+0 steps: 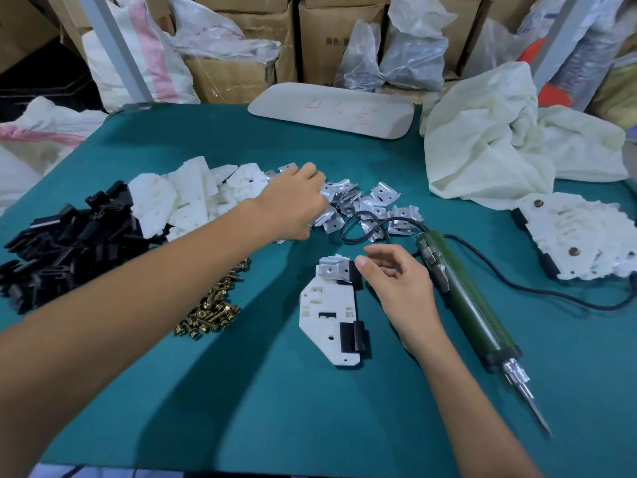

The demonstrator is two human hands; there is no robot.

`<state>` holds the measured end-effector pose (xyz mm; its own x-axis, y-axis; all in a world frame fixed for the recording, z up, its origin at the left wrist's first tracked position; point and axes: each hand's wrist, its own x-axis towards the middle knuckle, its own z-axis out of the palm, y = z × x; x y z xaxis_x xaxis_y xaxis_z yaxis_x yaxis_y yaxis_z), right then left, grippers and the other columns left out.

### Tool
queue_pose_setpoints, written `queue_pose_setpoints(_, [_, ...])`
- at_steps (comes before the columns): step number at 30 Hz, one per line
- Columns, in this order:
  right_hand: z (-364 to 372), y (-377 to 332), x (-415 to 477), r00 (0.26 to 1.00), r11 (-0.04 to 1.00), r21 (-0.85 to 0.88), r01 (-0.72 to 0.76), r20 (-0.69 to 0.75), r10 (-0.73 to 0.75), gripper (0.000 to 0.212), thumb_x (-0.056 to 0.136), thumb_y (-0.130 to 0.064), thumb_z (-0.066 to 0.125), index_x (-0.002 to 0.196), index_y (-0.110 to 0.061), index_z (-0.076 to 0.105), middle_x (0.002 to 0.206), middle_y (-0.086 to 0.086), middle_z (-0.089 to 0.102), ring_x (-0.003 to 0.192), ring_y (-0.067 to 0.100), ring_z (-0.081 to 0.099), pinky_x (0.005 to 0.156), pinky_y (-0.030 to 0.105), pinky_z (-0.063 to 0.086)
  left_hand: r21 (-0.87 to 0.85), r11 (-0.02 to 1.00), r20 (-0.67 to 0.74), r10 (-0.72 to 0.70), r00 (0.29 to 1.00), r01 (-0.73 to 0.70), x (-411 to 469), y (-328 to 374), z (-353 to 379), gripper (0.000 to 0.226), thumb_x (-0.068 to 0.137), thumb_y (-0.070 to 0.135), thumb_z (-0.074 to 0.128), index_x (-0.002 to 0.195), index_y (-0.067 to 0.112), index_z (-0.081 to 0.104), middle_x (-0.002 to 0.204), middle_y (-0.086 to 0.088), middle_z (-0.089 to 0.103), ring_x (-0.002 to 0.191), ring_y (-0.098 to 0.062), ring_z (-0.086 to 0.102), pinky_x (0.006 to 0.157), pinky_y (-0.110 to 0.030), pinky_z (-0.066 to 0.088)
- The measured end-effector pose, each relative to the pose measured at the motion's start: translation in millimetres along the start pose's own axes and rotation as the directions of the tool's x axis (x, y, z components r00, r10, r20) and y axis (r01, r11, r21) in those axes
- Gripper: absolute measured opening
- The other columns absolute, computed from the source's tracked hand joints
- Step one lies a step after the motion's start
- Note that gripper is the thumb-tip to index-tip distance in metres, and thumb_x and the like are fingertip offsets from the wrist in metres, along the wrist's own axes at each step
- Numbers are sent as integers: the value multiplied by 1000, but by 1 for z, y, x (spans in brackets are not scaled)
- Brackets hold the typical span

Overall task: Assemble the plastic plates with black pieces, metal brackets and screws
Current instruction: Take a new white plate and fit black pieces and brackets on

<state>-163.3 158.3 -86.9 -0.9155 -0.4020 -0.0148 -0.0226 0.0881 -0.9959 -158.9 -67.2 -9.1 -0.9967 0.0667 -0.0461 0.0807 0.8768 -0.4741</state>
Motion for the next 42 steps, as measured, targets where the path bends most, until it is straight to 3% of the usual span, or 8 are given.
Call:
queue_pose_setpoints(4, [0, 1, 1, 1000, 1000, 7, -5, 1, 5, 14, 89, -31, 80, 100, -29, 72, 99, -12, 75, 95, 16, 68, 87, 27, 55, 139, 987, 47, 80, 996, -86, 9, -3, -9, 46, 77, 52, 69, 113, 24, 67, 113, -1, 51, 111, -24, 41, 79, -31, 32])
queue_pose_setpoints(13, [0, -5, -3, 1000, 1000, -2, 0, -4, 0, 12, 92, -27, 77, 102, -24, 71, 95, -9, 72, 83, 1, 63, 84, 24, 54, 137, 978, 76, 146, 986, -155, 25, 0, -14, 61, 72, 67, 64, 113, 21, 66, 110, 0, 54, 108, -22, 42, 79, -30, 36])
queue_pose_setpoints(16, [0, -8, -4, 1000, 1000, 5, 9, -4, -9, 12, 93, -25, 75, 104, -21, 71, 94, -8, 71, 81, 0, 62, 83, 24, 54, -38, 992, -84, 117, 990, -121, 15, -5, -19, 54, 66, 63, 65, 102, 22, 66, 107, 2, 55, 103, -21, 42, 81, -32, 39])
queue_pose_setpoints(20, [1, -10, -3, 1000, 1000, -9, 6, -5, -6, 11, 94, -26, 74, 103, -22, 71, 96, -8, 72, 83, 2, 63, 88, 35, 58, -438, 897, -337, -101, 936, -61, -33, 0, -10, 48, 66, 63, 68, 91, 22, 65, 102, 2, 56, 93, -17, 34, 93, -33, 38])
queue_pose_setpoints(24, [1, -9, -4, 1000, 1000, -24, 7, -1, -7, 8, 94, -29, 73, 101, -25, 71, 94, -11, 72, 84, 2, 63, 91, 41, 58, -678, 726, -168, -300, 939, 111, -96, 9, 21, 45, 68, 70, 64, 91, 32, 63, 109, 7, 51, 103, -13, 34, 92, -24, 28])
queue_pose_setpoints(32, [-2, -12, -11, 999, 993, -113, 13, 32, -10, 6, 97, -34, 69, 100, -30, 71, 92, -14, 72, 85, 10, 66, 91, 43, 58, -672, 708, -114, -388, 915, 217, -145, 17, 47, 38, 64, 49, 79, 89, 22, 68, 106, 5, 56, 103, -19, 40, 90, -20, 31])
queue_pose_setpoints(38, [-15, -13, -30, 998, 991, -135, 9, 56, -1, 6, 98, -32, 66, 98, -35, 70, 91, -22, 71, 72, 3, 64, 63, 18, 54, -766, 624, -209, -469, 858, 155, -161, 27, 24, 40, 62, 58, 66, 87, 27, 67, 104, 12, 52, 101, -11, 34, 88, -14, 28])
queue_pose_setpoints(42, [-30, -14, -49, 991, 984, -159, -78, 94, 94, 12, 100, -27, 63, 93, -32, 71, 78, -5, 70, 56, 12, 60, 53, 24, 53, -790, 611, -245, -375, 894, 40, -165, 56, 12, 40, 63, 58, 71, 89, 28, 67, 105, 15, 51, 101, -12, 36, 94, -8, 26])
